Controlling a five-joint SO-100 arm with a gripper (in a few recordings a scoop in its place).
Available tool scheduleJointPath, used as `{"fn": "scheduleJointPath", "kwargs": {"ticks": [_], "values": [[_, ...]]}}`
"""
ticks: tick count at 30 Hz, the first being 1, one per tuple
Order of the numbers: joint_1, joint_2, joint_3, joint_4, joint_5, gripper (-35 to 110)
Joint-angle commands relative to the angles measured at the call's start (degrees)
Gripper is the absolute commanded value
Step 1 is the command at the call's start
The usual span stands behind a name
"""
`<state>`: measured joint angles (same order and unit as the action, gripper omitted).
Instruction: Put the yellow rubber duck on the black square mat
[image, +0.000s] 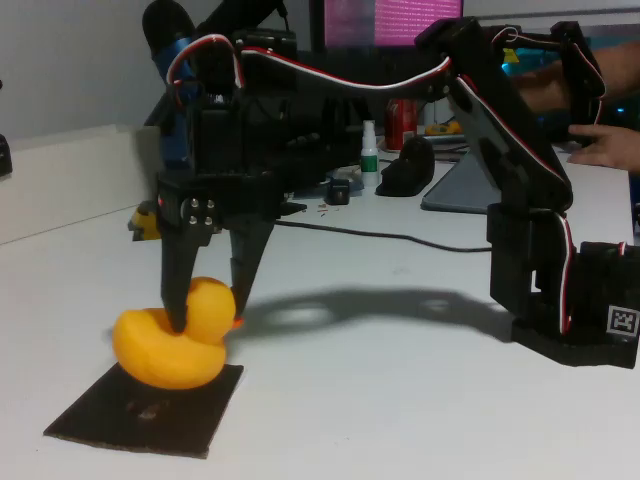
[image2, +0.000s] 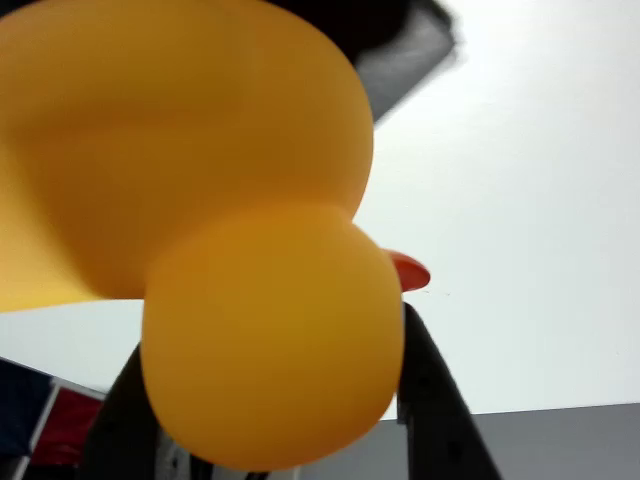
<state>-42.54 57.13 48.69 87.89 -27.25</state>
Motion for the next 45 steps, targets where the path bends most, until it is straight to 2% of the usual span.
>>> {"fn": "scheduleJointPath", "kwargs": {"ticks": [1, 10, 21, 28, 45], "values": [[0.35, 0.18, -1.93, 0.09, -0.62, 13], [-0.26, -3.52, -7.21, -2.37, -0.18, 13], [-0.18, -3.52, -8.7, 4.48, 0.09, 13], [0.35, -3.43, -8.7, 4.66, 5.36, 13], [0.53, -6.24, -13.18, 4.83, 5.89, 13]]}}
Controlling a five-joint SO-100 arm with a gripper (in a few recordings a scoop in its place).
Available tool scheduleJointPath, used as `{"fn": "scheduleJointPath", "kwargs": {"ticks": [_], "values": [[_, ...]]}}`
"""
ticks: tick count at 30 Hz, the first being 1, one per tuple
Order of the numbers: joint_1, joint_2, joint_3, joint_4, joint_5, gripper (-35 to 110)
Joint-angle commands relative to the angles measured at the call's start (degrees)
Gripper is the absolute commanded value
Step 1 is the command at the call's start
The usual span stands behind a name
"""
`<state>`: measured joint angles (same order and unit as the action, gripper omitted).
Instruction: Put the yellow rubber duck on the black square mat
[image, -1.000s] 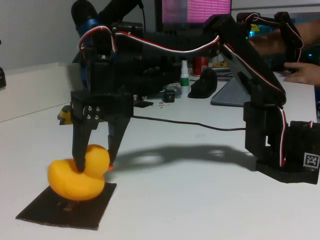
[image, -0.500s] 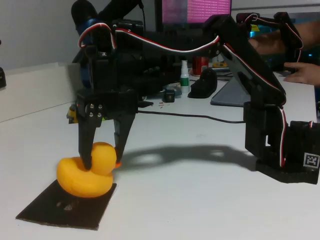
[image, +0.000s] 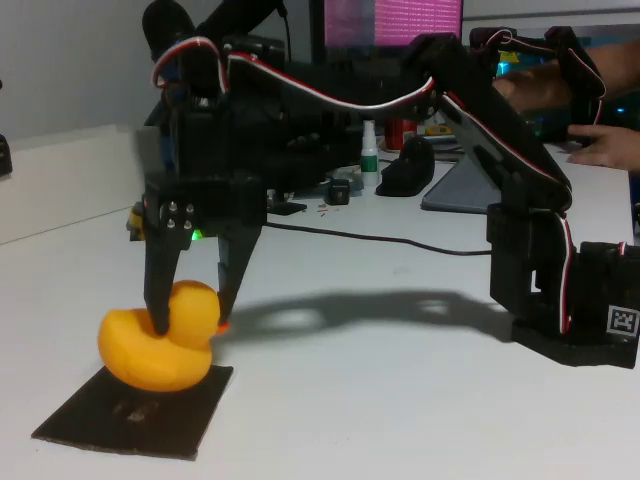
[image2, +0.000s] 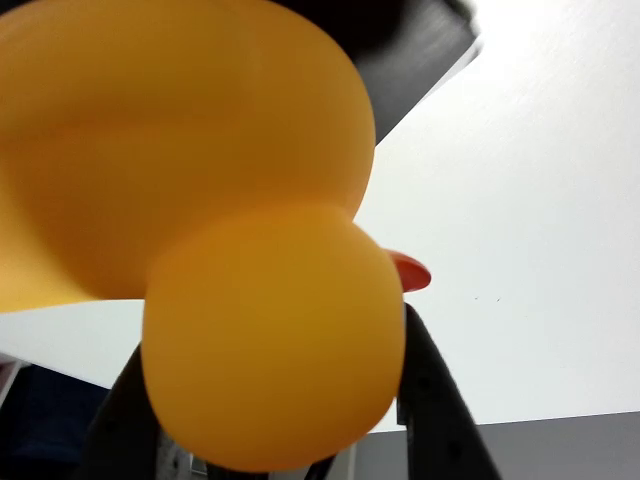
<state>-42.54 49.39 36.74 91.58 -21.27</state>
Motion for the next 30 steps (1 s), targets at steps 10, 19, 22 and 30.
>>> {"fn": "scheduleJointPath", "kwargs": {"ticks": [10, 19, 22, 30], "values": [[0.53, 1.58, -1.14, 1.14, -0.09, 13], [0.35, 1.58, -1.05, 1.14, -0.26, 17], [0.35, 1.58, -1.05, 1.14, -0.44, 24], [-0.09, 2.02, -1.05, 1.14, -0.62, 32]]}}
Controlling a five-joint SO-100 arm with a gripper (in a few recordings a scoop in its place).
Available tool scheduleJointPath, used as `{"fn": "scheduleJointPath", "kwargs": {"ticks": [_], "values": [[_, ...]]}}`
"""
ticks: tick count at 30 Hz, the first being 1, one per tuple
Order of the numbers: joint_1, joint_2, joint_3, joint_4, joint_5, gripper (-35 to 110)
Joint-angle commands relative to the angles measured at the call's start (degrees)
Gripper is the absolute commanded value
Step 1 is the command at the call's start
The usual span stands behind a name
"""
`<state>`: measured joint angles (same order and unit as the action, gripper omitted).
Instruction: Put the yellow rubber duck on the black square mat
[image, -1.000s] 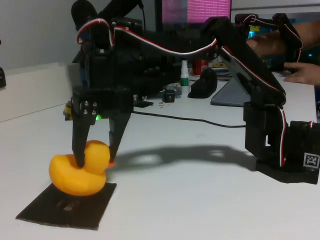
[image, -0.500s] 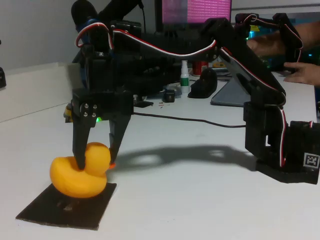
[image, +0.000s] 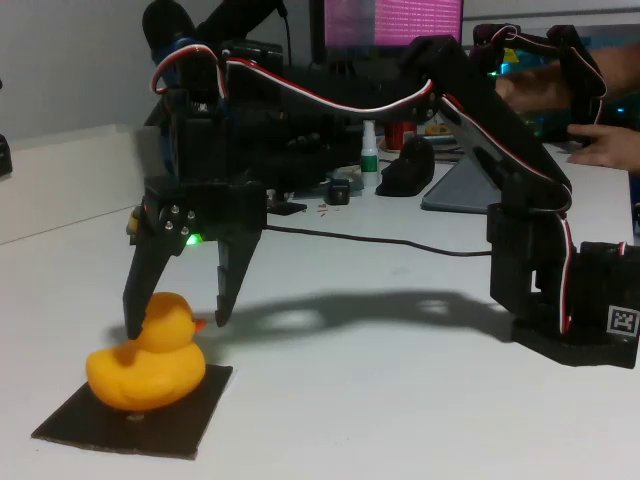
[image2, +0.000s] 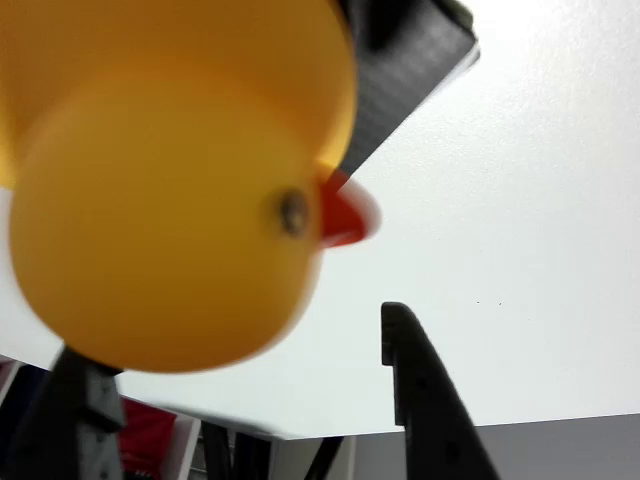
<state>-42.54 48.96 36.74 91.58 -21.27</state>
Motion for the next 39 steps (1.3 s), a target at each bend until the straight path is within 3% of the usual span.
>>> {"fn": "scheduleJointPath", "kwargs": {"ticks": [1, 15, 24, 30, 39], "values": [[-0.09, 2.55, -1.05, 1.14, -0.62, 31], [-0.62, 12.57, -0.97, 1.23, -0.44, 32], [-0.7, 24.17, -0.97, 16.88, -0.44, 31], [-0.62, 33.4, -0.53, 16.26, -0.18, 31], [-0.53, 34.37, 16.08, 16.08, 0.0, 31]]}}
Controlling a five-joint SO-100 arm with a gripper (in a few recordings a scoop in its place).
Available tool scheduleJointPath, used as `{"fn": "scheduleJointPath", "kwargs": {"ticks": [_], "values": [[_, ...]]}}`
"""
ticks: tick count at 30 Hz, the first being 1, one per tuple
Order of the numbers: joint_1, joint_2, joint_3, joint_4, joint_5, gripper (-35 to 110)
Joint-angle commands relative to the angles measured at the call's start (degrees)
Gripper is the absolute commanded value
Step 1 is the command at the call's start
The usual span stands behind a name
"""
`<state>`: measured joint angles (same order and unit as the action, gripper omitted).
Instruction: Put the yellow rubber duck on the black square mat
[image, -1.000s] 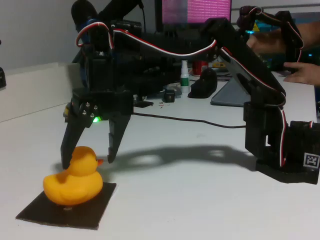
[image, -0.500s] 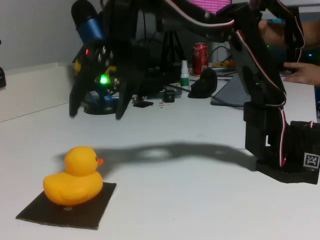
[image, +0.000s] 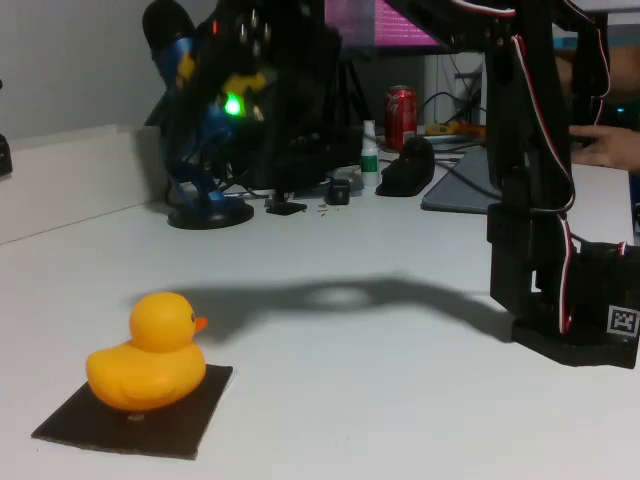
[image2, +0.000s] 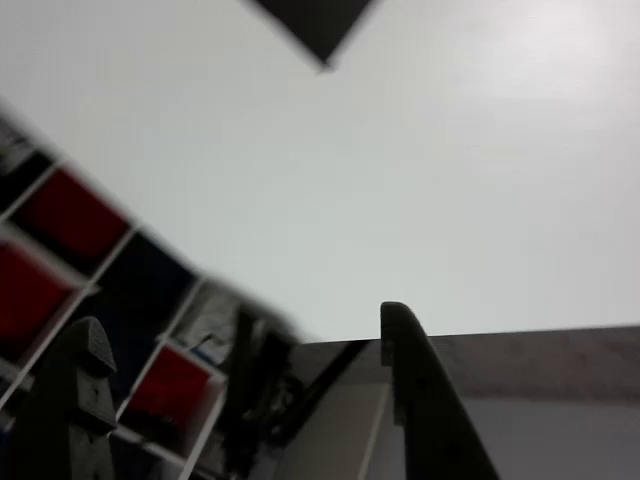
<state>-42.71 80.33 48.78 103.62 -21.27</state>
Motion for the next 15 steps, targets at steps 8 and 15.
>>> {"fn": "scheduleJointPath", "kwargs": {"ticks": [8, 15], "values": [[0.53, 10.11, 5.98, 1.67, 0.09, 29], [0.53, 13.01, 5.98, 1.58, 4.22, 14]]}}
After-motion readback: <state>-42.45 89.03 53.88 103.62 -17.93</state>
